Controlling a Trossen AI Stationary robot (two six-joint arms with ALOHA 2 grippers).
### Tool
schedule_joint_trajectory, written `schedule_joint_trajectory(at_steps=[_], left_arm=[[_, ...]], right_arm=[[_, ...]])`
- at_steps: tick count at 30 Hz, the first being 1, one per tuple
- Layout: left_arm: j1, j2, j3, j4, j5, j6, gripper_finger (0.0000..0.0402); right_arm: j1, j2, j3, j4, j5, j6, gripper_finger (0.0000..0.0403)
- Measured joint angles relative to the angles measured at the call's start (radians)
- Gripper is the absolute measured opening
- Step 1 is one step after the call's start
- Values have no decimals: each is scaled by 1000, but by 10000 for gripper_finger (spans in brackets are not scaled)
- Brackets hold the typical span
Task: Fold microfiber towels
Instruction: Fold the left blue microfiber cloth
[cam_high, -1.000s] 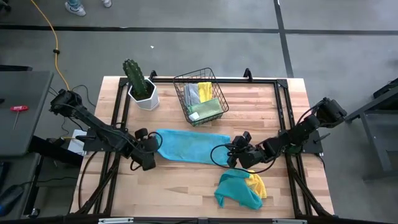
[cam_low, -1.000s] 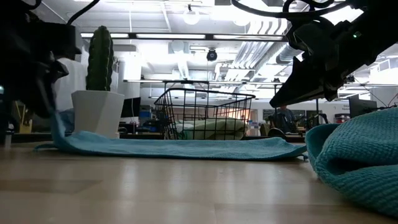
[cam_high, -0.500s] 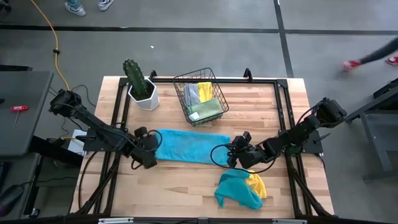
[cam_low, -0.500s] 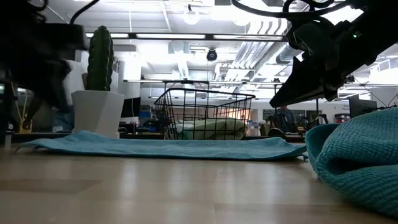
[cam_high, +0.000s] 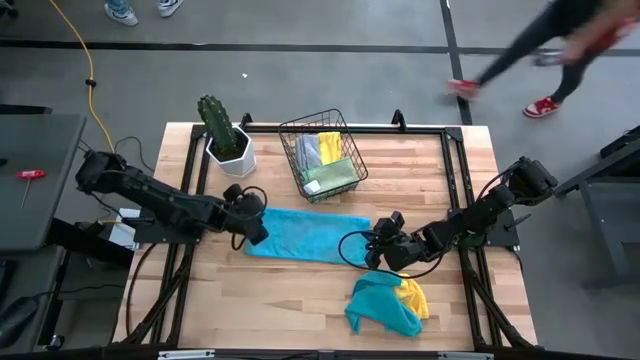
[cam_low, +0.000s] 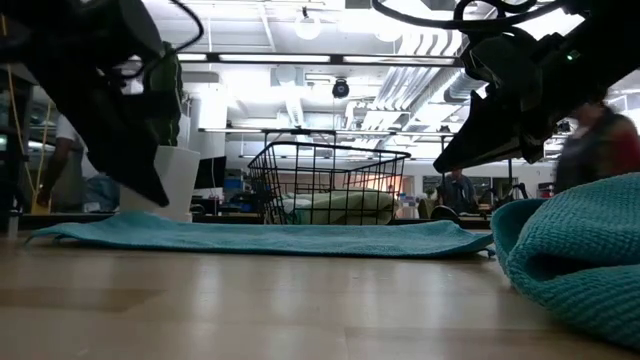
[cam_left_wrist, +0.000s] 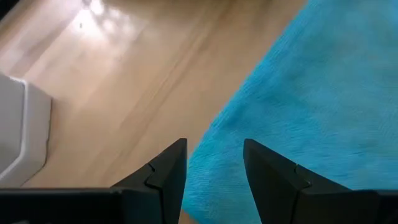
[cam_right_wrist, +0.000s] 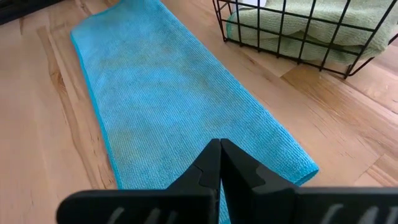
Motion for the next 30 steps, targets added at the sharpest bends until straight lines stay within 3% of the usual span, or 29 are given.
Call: schedule_joint_trajectory(at_steps=[6,17,21,30], left_arm=[[59,0,-27,-20,22,-1,147],[67,0,-115,-27,11,-24,147],[67,0,-121,-25,-4,-24,147],[68,0,-120,-25,29,-24,147]], right_arm=[[0,0,0,0,1,0,0],[0,0,0,0,1,4,0],[-19,7,0,-31,1,111,0],[-101,178,0,80,-34,151,0]])
